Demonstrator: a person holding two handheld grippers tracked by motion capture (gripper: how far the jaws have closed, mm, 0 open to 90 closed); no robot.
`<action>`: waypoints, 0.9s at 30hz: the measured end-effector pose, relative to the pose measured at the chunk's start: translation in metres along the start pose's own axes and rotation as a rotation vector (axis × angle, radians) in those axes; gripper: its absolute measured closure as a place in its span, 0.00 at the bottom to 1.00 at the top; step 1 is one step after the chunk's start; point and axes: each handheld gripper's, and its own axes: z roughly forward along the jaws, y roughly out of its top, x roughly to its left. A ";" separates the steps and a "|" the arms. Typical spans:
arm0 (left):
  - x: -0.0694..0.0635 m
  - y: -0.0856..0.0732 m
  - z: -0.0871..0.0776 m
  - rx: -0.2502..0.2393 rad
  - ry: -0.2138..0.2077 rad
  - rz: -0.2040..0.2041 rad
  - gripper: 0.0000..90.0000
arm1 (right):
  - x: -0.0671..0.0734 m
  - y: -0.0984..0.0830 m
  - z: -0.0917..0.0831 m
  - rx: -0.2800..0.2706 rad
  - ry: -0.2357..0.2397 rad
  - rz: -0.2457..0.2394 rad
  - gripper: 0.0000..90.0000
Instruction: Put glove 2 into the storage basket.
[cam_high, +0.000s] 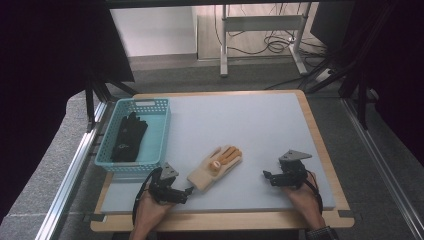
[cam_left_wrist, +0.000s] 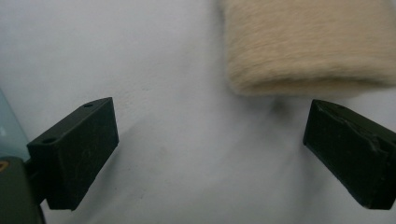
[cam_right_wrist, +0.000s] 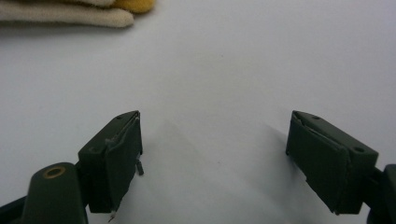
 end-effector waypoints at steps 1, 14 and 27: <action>-0.001 0.001 -0.002 -0.002 -0.005 0.001 0.04 | 0.000 0.000 0.000 0.000 0.000 0.001 0.20; -0.014 0.044 -0.020 0.009 -0.151 0.061 0.04 | 0.000 0.000 0.000 -0.001 0.000 0.001 0.20; -0.030 0.094 0.036 0.122 -0.128 0.120 0.00 | 0.000 0.000 0.000 -0.001 0.000 0.000 0.20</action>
